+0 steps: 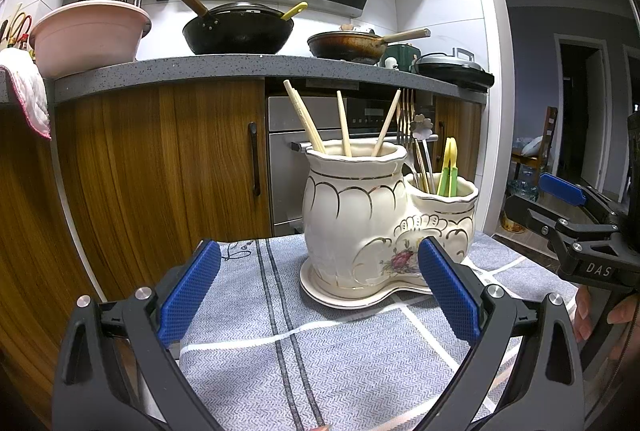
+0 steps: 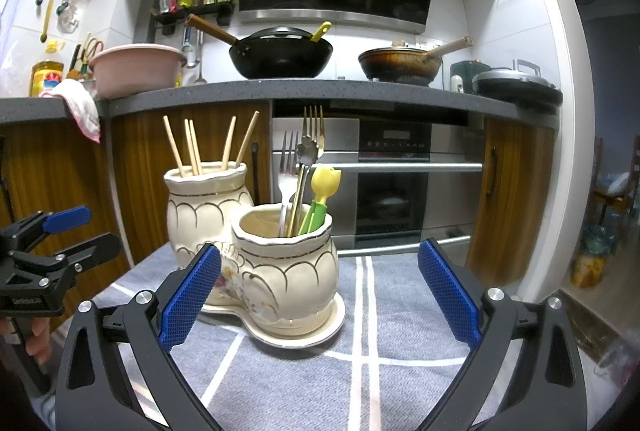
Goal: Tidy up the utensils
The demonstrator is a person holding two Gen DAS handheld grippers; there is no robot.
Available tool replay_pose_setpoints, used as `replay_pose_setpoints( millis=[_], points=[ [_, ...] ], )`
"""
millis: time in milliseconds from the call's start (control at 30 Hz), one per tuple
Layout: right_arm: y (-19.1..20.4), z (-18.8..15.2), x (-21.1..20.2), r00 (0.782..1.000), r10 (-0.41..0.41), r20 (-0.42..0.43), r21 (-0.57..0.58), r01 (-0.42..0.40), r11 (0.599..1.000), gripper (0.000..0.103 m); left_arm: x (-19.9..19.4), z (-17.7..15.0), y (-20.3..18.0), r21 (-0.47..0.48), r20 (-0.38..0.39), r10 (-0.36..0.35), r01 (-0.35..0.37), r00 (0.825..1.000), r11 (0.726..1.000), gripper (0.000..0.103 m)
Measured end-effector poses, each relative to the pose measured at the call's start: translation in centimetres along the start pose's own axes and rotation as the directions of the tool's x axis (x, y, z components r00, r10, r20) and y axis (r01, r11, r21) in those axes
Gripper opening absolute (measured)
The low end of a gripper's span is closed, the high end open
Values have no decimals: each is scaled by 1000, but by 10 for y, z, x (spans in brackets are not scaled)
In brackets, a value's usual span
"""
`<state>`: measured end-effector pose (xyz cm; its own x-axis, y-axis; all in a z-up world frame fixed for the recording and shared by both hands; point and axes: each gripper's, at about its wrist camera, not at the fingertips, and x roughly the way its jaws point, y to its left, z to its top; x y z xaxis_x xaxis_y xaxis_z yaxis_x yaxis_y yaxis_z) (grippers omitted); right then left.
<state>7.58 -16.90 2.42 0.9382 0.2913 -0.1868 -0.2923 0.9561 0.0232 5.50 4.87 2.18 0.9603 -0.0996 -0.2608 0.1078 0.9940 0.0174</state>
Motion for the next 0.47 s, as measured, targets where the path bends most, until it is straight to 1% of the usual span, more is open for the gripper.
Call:
replay_pose_setpoints(
  millis=[467],
  points=[
    [-2,-5,2,1000,-1,-9,2,1,1000,98,4,-2,0,-3,-17,13,-13,1000,1000,97]
  ],
)
